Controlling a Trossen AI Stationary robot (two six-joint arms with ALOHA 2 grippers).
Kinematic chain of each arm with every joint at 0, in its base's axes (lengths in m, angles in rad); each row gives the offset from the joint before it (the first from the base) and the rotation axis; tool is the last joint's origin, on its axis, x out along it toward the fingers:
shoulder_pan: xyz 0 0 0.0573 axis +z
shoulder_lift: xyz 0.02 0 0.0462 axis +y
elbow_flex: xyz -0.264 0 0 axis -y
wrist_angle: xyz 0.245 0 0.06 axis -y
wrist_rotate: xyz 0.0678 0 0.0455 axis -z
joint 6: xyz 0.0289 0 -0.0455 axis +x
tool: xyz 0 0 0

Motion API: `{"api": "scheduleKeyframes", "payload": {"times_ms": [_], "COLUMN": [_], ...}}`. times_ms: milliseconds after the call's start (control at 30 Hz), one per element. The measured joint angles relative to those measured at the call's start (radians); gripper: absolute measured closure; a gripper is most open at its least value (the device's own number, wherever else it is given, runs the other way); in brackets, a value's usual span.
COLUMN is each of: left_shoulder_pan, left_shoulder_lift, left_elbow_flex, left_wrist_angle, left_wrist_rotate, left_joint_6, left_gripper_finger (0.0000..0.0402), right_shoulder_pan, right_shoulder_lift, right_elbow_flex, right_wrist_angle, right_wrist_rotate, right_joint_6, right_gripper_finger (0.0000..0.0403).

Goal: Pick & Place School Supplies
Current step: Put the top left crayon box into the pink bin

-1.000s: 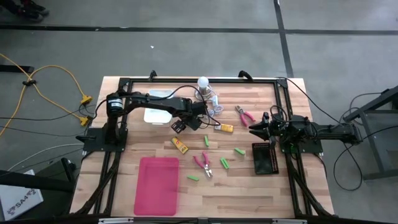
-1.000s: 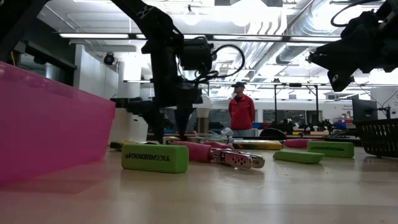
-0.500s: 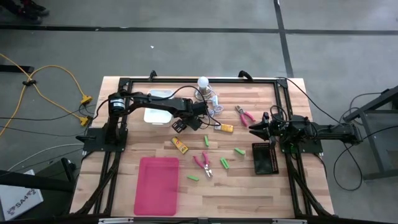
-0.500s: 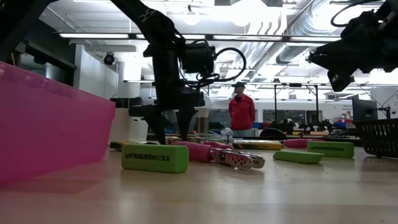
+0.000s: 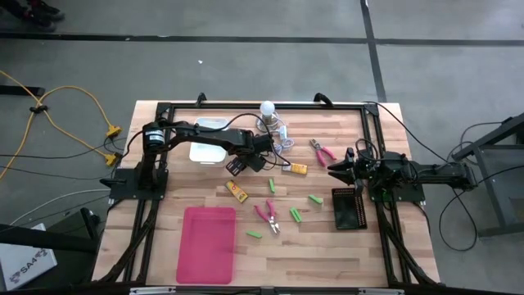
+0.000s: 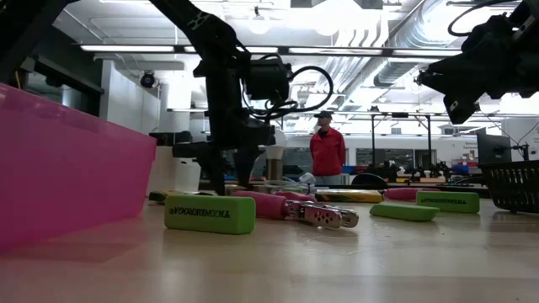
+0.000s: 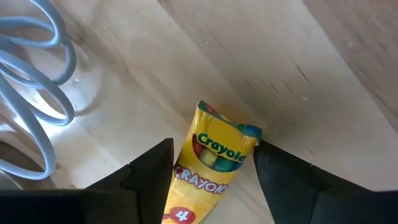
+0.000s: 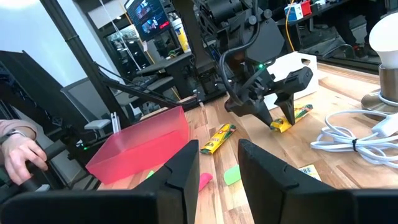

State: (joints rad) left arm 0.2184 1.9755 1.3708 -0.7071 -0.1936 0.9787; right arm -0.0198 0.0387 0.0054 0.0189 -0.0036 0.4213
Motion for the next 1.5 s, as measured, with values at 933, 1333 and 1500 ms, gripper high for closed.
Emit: {"api": "scheduleKeyframes", "payload": {"times_ms": [933, 1333, 1500], "left_shoulder_pan": [-0.014, -0.047, -0.047], "left_shoulder_lift": [0.002, -0.024, -0.043], "left_elbow_flex": [0.0, 0.049, 0.073], "left_wrist_angle": [0.014, -0.029, -0.056], "left_wrist_rotate": [-0.028, -0.075, -0.082], "left_joint_6": [-0.03, -0.015, -0.031], "left_gripper_finger": [0.0249, 0.0249, 0.0249], "right_shoulder_pan": [0.0, 0.0, 0.0], "right_shoulder_lift": [0.0, 0.0, 0.0], "right_elbow_flex": [0.0, 0.0, 0.0], "right_wrist_angle": [0.0, 0.0, 0.001], "right_wrist_rotate": [0.0, 0.0, 0.0], "right_joint_6": [0.0, 0.0, 0.0], "right_gripper_finger": [0.0302, 0.0302, 0.0302]}}
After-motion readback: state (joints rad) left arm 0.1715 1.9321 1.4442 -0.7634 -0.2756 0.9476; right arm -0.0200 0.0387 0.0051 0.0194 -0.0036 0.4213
